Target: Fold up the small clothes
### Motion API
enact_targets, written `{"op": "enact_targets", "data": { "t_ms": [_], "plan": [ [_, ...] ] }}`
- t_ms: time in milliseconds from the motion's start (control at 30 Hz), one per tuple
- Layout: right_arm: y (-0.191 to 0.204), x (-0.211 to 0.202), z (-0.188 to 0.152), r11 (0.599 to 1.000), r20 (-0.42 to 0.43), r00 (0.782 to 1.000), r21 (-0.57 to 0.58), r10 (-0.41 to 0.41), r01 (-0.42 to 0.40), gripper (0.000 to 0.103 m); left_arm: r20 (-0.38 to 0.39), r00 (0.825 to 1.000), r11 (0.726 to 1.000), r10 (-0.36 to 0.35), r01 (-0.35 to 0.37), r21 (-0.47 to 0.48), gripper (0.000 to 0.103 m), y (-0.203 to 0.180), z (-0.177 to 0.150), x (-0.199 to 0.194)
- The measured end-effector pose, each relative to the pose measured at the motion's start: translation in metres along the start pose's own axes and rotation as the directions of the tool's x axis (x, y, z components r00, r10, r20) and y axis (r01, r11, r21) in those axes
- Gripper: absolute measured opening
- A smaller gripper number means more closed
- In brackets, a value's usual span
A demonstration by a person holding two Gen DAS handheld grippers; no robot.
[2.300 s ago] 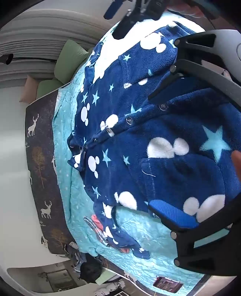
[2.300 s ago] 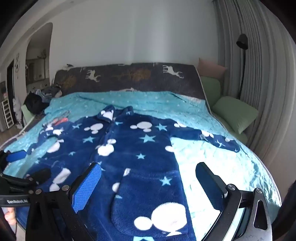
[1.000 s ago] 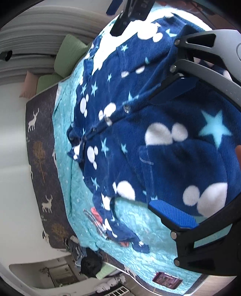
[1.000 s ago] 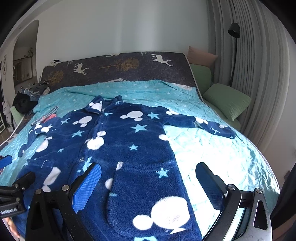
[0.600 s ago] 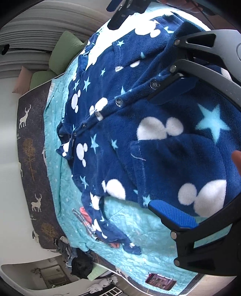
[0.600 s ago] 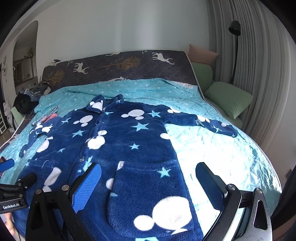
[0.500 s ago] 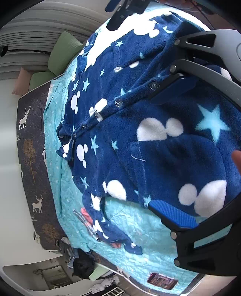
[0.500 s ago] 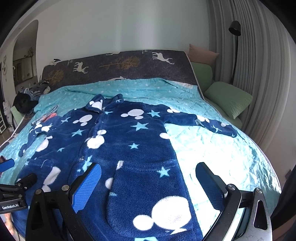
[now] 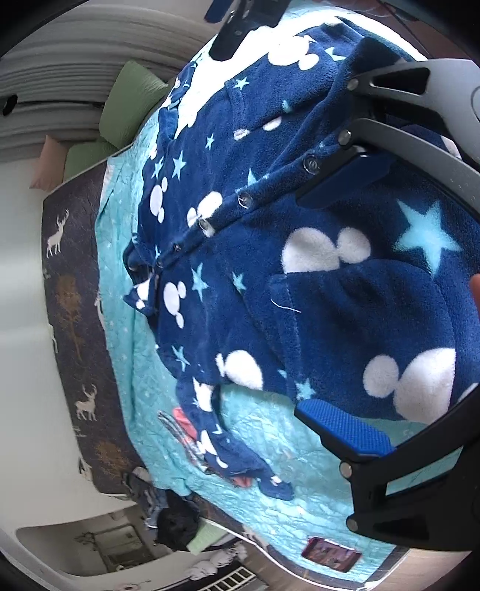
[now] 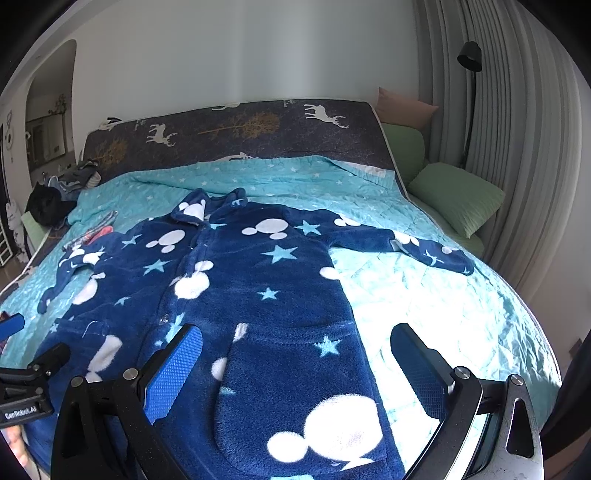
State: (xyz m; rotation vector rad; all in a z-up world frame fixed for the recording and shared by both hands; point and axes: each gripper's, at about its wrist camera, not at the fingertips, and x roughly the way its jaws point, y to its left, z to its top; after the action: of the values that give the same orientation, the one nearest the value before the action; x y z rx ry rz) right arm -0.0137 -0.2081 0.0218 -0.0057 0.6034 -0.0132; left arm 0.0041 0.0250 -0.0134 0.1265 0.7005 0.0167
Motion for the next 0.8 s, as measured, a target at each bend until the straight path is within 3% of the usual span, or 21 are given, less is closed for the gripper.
{"op": "enact_targets", "data": {
  "t_ms": [133, 633, 800],
  "plan": [
    [0.0017, 0.0010, 0.0022, 1.000, -0.006, 1.000, 0.001, 0.003, -0.003, 0.103, -0.005, 1.000, 1.000, -0.030, 0.030, -0.007, 0.102, 0.0013, 0.0012, 0.0006],
    [-0.0055, 0.0056, 0.0018, 0.999, -0.015, 1.000, 0.042, -0.015, 0.016, 0.103, -0.030, 1.000, 1.000, -0.008, 0.007, -0.030, 0.102, 0.0071, -0.0049, 0.0057],
    [-0.0042, 0.0017, 0.0017, 0.993, 0.017, 0.993, 0.020, -0.116, 0.116, 0.103, -0.041, 0.999, 0.999, -0.008, 0.006, -0.043, 0.102, 0.0093, -0.0063, 0.0085]
  ]
}}
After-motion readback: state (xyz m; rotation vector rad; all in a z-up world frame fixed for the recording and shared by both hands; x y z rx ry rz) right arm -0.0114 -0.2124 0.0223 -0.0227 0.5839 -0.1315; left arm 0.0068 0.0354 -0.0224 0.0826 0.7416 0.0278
